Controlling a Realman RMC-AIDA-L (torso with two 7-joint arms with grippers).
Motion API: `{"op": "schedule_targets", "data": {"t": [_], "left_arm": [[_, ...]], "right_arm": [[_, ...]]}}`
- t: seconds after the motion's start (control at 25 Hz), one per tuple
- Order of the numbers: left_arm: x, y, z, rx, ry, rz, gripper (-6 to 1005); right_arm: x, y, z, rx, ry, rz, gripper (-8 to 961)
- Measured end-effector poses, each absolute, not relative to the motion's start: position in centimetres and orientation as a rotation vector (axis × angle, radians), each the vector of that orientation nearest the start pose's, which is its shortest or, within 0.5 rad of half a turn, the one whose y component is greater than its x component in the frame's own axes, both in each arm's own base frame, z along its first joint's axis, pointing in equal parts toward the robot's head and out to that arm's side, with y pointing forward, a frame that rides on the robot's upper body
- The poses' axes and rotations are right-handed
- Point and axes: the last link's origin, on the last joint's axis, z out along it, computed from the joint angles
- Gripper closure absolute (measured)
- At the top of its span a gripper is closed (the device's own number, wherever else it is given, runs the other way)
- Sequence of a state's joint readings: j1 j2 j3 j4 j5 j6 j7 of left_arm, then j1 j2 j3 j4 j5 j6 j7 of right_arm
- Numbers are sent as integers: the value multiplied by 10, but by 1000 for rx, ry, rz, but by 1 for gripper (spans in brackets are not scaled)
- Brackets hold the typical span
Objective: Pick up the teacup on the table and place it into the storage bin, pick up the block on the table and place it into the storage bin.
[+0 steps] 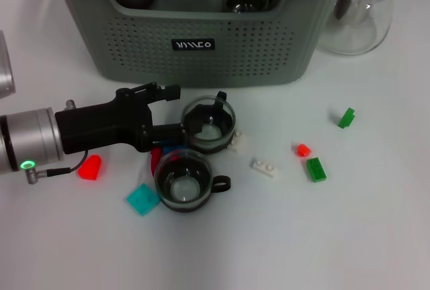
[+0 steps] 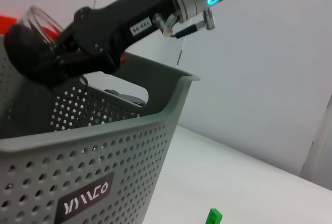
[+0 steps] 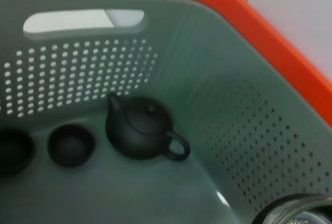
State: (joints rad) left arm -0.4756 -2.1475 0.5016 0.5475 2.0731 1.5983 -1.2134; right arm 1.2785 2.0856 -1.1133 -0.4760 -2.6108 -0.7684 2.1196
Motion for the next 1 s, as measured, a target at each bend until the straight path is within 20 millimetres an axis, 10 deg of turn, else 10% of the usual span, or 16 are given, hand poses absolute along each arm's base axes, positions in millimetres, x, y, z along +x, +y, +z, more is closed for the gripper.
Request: {"op": "schedule_targets", "data": {"t": [1.0], "left_arm": [[-280, 292, -31, -2654, -691, -844, 140]], "right_arm": [[85, 485, -65, -2530, 285, -277, 896]]}}
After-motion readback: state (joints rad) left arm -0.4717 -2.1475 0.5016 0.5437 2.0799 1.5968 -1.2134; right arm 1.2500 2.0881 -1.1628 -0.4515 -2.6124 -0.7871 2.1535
